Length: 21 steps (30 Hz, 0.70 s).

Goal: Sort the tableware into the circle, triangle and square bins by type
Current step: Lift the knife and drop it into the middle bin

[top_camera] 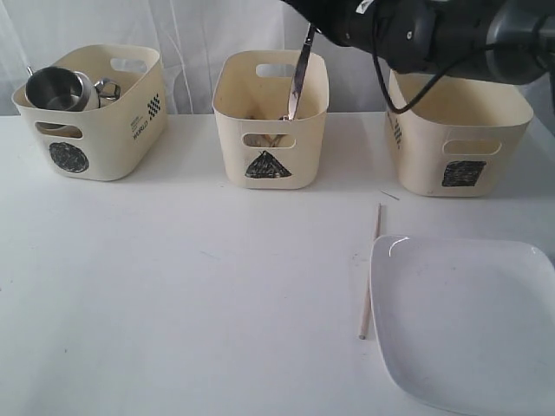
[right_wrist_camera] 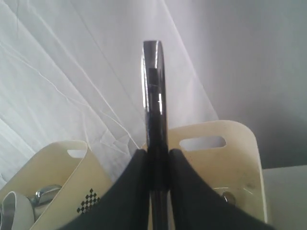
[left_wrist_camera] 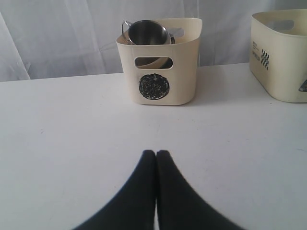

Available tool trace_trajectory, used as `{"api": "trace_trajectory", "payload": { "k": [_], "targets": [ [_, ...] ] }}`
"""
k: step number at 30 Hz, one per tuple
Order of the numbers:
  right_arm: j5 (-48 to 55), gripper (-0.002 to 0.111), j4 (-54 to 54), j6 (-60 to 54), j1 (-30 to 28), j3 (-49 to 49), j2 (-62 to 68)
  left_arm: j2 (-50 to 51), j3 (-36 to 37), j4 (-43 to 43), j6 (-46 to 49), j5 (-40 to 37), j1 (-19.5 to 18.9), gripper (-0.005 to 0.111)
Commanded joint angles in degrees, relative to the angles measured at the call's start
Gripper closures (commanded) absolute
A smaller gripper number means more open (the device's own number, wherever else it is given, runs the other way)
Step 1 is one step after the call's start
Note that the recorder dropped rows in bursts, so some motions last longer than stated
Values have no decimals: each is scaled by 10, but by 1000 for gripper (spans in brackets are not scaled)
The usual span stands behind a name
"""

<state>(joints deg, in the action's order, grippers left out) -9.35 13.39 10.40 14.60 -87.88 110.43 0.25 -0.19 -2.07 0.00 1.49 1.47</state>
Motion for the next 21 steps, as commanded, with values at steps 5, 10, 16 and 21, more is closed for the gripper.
{"api": "trace_trajectory", "payload": {
  "k": [5,10,16,21],
  "targets": [
    [-8,108,-1,14,-4,-102,70,-3,2,-2,0,1,-2,107],
    [33,107,-1,14,-4,-145,116,-3,2,-2,0,1,-2,107],
    [100,78,-1,-43,4,-191,153,-3,2,-2,0,1,-2,107],
    [124,74,-4,-59,8,-194,138,-3,2,-2,0,1,-2,107]
  ]
}}
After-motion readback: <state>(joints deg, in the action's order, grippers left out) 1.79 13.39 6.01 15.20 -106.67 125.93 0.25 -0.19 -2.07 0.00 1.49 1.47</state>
